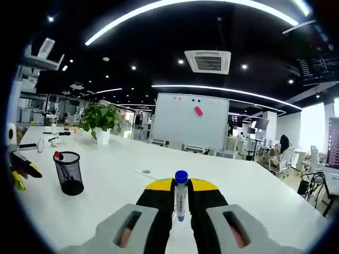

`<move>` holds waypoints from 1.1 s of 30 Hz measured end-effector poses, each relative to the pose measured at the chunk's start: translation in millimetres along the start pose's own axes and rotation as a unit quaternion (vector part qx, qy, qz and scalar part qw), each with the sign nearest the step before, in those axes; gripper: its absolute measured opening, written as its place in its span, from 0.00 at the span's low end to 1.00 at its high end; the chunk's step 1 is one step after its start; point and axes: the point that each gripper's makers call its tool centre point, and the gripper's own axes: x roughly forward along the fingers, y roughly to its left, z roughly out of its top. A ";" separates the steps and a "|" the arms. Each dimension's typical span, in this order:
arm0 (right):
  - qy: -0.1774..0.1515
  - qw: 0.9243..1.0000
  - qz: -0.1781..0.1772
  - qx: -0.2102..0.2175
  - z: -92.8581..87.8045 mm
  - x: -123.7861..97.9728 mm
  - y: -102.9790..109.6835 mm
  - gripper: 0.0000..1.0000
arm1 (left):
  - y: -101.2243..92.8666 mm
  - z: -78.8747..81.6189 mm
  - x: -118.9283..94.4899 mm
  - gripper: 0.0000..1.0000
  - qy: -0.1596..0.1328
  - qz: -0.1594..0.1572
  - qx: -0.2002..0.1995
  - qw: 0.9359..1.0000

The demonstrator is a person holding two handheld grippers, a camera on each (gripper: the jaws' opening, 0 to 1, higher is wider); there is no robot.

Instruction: Pick up the whiteboard markers from the pen holder and place them facing the whiteboard neatly

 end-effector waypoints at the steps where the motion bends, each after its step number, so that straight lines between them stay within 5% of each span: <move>1: 0.001 1.000 0.000 0.000 -1.2 -0.1 -0.6 0.13 | -1.1 -0.1 -0.1 0.52 0.000 -0.001 0.001 1.000; 33: 0.017 1.000 -0.008 0.007 -18.7 5.3 -4.3 0.13 | 0.9 -5.4 2.1 0.52 0.008 -0.003 -0.003 1.000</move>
